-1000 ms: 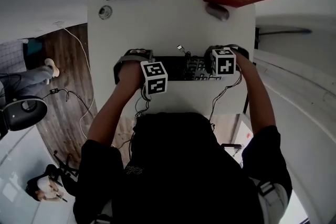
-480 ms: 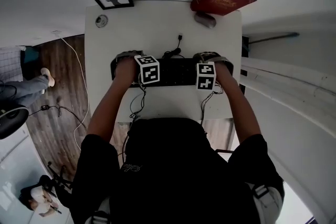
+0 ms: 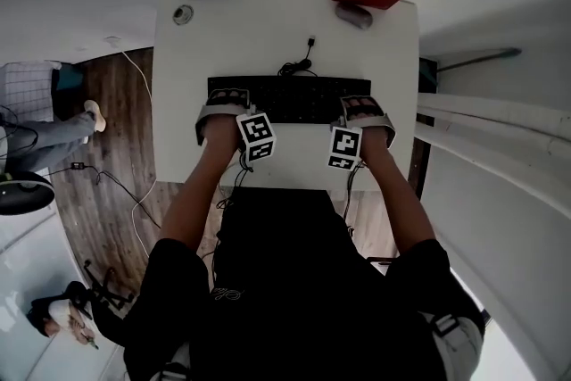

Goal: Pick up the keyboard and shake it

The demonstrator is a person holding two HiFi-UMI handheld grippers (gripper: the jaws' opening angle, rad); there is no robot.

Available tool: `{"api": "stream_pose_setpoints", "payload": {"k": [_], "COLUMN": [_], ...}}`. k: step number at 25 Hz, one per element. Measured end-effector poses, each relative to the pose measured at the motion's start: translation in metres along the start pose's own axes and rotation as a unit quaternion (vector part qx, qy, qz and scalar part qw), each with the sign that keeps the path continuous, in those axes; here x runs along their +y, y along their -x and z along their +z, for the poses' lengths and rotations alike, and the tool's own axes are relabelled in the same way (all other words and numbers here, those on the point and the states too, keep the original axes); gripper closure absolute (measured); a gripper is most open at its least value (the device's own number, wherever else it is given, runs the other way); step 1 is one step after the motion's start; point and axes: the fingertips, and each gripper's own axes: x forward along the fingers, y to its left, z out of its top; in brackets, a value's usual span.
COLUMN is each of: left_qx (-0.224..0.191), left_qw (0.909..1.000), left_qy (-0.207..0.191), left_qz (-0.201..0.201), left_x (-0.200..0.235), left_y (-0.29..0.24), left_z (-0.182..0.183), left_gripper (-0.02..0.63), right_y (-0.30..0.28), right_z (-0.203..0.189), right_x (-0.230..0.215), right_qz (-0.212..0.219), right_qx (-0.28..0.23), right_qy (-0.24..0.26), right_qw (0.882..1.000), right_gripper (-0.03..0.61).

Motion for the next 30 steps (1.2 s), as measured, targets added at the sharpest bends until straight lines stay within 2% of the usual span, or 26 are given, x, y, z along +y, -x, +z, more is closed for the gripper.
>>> {"api": "stream_pose_setpoints", "payload": {"k": [4, 7, 9, 11, 12, 13, 15, 17, 19, 23, 26, 28, 30], "left_qx": [0.021, 0.038, 0.035, 0.007, -0.016, -0.043, -0.107, -0.173, -0.232, -0.338, -0.398, -0.431, -0.448], "left_qw": [0.9973, 0.9952, 0.9947, 0.9926, 0.9883, 0.9804, 0.9532, 0.9155, 0.8757, 0.7962, 0.7464, 0.7168, 0.695], "left_qy": [-0.003, 0.003, 0.02, 0.066, 0.104, 0.15, 0.245, 0.326, 0.382, 0.445, 0.476, 0.496, 0.513], "left_qz": [0.07, 0.09, 0.094, 0.102, 0.111, 0.121, 0.141, 0.159, 0.182, 0.232, 0.24, 0.232, 0.23], "left_x": [-0.003, -0.004, -0.002, 0.002, 0.003, 0.004, 0.006, 0.006, 0.003, -0.007, -0.022, -0.033, -0.045], "left_y": [-0.001, -0.003, -0.004, 0.002, 0.011, 0.025, 0.06, 0.098, 0.136, 0.211, 0.256, 0.277, 0.29], "left_z": [-0.001, 0.0, 0.002, 0.0, -0.003, -0.006, -0.011, -0.011, -0.009, -0.003, 0.002, 0.009, 0.016], "left_gripper": [0.603, 0.607, 0.609, 0.611, 0.611, 0.611, 0.611, 0.611, 0.611, 0.611, 0.611, 0.611, 0.611], "right_y": [0.003, 0.002, -0.001, 0.004, 0.016, 0.033, 0.077, 0.12, 0.161, 0.239, 0.287, 0.309, 0.324], "right_z": [0.0, 0.0, -0.003, -0.003, 0.0, 0.005, 0.018, 0.034, 0.048, 0.066, 0.073, 0.07, 0.066], "right_x": [0.0, -0.001, -0.002, -0.005, -0.01, -0.018, -0.036, -0.049, -0.055, -0.051, -0.044, -0.035, -0.025], "right_qz": [-0.066, -0.092, -0.093, -0.091, -0.099, -0.114, -0.158, -0.202, -0.239, -0.288, -0.308, -0.315, -0.32], "right_qx": [0.023, 0.033, 0.035, 0.02, 0.003, -0.018, -0.07, -0.117, -0.153, -0.225, -0.286, -0.305, -0.309], "right_qy": [-0.021, -0.035, -0.041, -0.096, -0.148, -0.204, -0.297, -0.351, -0.386, -0.458, -0.493, -0.51, -0.515], "right_qw": [0.997, 0.995, 0.994, 0.991, 0.984, 0.972, 0.939, 0.907, 0.878, 0.81, 0.762, 0.74, 0.733], "right_gripper": [0.554, 0.557, 0.557, 0.557, 0.557, 0.557, 0.557, 0.557, 0.557, 0.557, 0.557, 0.557, 0.557]}}
